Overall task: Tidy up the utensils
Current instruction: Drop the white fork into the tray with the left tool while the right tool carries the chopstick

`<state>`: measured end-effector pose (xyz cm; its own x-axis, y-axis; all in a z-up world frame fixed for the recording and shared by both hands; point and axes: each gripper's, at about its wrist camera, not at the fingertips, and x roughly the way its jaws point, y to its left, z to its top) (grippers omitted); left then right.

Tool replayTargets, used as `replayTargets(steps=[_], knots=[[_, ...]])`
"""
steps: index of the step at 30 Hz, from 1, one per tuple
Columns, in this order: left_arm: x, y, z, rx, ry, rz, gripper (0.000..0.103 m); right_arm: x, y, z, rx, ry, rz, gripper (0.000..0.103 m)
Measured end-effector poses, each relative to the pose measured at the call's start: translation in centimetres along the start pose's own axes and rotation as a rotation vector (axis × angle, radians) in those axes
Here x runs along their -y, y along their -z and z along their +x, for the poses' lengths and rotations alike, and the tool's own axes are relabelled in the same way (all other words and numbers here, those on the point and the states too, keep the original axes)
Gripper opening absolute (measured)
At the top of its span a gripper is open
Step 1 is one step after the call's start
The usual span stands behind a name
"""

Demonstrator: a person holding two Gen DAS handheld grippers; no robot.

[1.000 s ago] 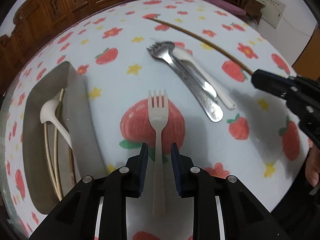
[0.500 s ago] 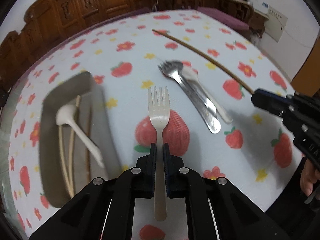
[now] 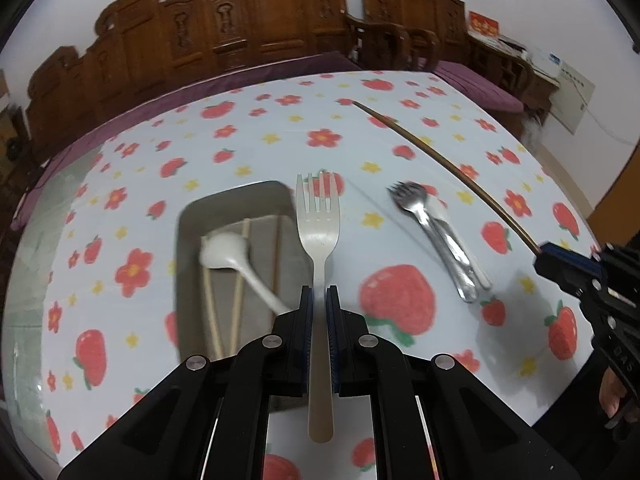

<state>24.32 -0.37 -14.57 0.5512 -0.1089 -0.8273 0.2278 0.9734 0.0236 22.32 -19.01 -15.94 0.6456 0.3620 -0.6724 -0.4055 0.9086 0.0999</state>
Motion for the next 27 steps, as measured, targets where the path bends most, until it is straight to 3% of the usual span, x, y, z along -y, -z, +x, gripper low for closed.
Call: replayTargets(steps=[12,22,27], knots=[[-5.4,-0.4,2.7,-0.032,-0.049,-0.078,0.006,-3.8,-1.1,0.8,-0.022,-0.023,-0.045,0.006],[-6.6,0.0,5.6,-0.086,-0.032,-0.114,0.007,-5.4,-1.3,1.5,-0.048,-0.037,-0.066,0.006],[-6.9,-0.1,5.0,-0.065,-0.031,-0.121,0.025,-6.0,-1.4,2.0,-0.055,-0.042,-0.073,0.006]])
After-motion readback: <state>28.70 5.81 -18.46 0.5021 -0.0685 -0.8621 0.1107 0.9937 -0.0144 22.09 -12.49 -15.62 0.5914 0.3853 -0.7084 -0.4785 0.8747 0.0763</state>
